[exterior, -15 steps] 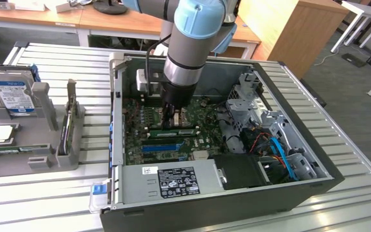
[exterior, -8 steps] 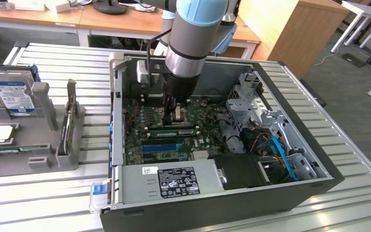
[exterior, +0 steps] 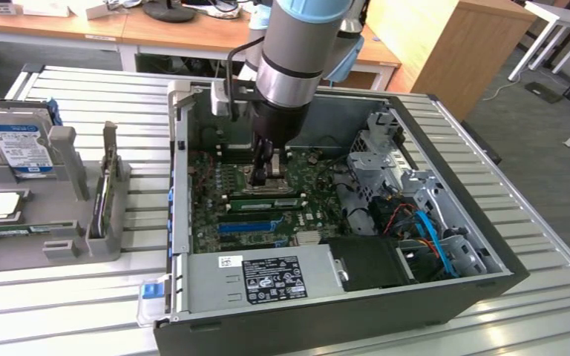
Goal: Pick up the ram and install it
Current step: 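Press down the ram until it locks into place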
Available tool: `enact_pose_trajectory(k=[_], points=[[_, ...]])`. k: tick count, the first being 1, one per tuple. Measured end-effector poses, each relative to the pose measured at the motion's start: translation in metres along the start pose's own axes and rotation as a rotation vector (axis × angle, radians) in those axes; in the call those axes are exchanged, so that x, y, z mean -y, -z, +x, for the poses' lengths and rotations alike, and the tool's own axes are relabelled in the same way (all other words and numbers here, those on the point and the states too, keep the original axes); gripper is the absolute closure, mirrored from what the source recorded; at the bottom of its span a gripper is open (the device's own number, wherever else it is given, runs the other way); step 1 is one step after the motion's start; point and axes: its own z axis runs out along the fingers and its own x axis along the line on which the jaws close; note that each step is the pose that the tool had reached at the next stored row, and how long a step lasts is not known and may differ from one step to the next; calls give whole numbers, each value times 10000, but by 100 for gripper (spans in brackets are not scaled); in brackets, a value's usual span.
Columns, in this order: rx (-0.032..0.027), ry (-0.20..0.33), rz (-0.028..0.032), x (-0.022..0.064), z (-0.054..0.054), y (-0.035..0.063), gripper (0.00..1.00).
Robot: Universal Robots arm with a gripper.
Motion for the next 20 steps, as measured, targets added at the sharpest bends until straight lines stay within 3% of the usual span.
enact_pose_trajectory(k=[6,9,20], points=[[1,1,0,1,0,8,89],[1,0,0,362,-1,23,89],[0,0,0,392,-1,25,89]])
